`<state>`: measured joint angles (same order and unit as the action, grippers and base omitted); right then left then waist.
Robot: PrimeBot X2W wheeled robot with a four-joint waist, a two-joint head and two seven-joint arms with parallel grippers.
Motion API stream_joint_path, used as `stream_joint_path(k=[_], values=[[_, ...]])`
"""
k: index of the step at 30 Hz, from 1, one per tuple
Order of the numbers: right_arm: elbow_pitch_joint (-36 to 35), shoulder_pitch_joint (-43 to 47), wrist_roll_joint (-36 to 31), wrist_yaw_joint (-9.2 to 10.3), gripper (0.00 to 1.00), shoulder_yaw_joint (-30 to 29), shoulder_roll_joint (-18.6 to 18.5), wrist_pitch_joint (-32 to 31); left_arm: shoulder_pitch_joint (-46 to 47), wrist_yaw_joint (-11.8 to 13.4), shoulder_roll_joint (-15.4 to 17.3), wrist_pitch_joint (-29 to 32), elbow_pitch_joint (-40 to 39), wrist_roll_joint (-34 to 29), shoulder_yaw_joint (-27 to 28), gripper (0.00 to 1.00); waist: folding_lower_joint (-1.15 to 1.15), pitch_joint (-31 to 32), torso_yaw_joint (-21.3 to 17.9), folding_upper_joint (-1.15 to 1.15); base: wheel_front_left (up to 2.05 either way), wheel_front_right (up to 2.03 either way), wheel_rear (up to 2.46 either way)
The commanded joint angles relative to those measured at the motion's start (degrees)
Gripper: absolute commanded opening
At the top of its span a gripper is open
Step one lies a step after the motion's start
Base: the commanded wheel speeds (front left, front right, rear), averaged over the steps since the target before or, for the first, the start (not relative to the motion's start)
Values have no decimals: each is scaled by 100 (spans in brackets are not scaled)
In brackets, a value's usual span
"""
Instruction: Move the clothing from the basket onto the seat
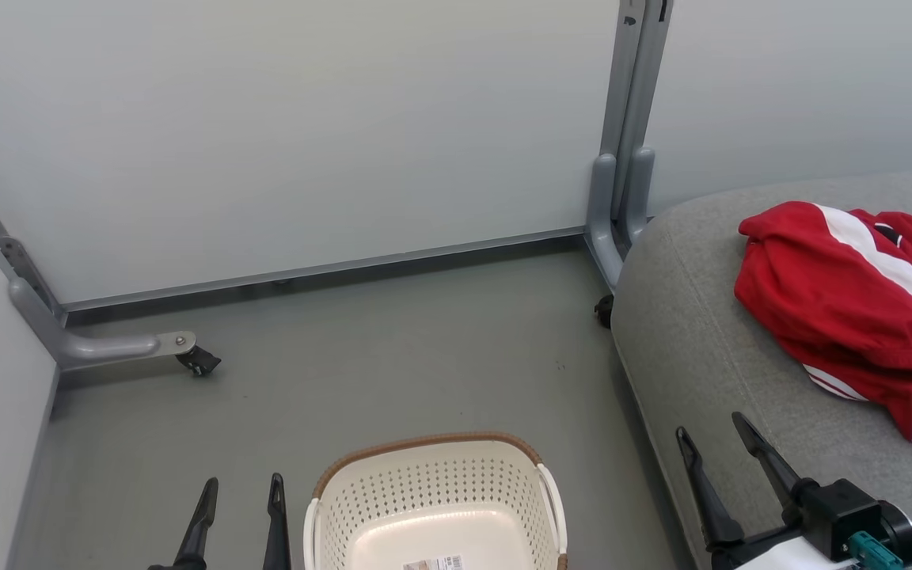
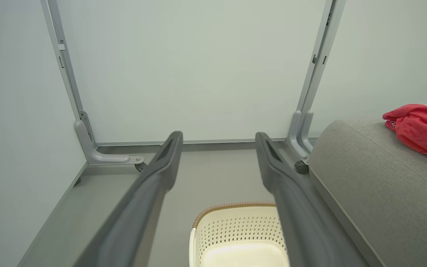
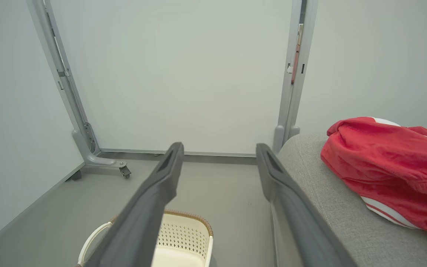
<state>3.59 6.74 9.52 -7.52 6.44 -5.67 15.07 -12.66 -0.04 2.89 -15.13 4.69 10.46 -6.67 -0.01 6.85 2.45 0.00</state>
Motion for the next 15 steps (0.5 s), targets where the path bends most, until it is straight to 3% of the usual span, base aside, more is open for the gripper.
stream_joint_path(k=[1,15], values=[[10,96,12,6,100,5,-24,13,-89,4,2,-2,-18,2,14,100,1,64,47,0,0,0,0],[37,95,76,6,100,32,-29,12,-41,35,1,-2,25,41,-33,100,1,86,19,0,0,0,0]])
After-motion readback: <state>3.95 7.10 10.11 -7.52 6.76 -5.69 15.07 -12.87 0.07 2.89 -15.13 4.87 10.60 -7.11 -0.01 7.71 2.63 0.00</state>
